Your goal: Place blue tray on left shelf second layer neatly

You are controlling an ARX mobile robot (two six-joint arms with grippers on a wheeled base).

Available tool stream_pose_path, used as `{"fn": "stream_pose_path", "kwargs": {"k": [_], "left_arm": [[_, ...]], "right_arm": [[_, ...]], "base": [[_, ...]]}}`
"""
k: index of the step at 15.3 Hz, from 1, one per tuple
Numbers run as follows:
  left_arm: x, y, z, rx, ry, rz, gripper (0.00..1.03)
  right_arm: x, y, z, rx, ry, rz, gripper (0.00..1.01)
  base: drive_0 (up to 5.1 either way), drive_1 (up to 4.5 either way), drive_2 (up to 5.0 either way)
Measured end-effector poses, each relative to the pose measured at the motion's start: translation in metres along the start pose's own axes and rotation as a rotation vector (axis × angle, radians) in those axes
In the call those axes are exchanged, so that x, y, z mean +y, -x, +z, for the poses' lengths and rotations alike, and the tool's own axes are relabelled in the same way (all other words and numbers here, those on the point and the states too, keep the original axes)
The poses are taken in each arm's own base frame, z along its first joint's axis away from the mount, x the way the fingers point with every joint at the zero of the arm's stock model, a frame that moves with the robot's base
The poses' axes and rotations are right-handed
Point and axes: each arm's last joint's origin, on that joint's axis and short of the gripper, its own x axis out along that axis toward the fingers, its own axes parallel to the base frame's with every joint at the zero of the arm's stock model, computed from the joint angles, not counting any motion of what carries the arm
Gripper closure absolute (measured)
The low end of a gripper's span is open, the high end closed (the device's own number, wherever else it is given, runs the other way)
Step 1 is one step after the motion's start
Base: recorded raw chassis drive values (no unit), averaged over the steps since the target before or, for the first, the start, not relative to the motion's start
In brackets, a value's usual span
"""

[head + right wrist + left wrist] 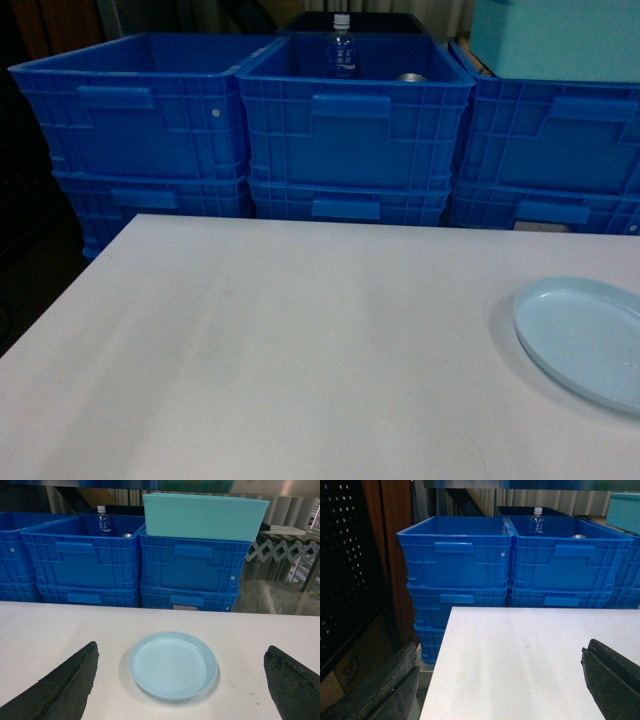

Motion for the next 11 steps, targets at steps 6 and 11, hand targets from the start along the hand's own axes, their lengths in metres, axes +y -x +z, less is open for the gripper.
{"fn": "stream_pose_path", "kwargs": {"k": [6, 11], "left_arm": [[0.0, 0.0, 0.0, 0.0, 0.0, 0.0, 0.05], [0.0, 0.0, 0.0, 0.0, 0.0, 0.0, 0.05]], "right_arm": [[-0.003, -0.032, 0.003, 0.029, 0.018, 0.0, 0.03], [-0.011, -0.12, 0.008, 0.138, 0.078, -0.046, 0.03]], "base": [[0.0, 0.0, 0.0], [0.0, 0.0, 0.0]]}}
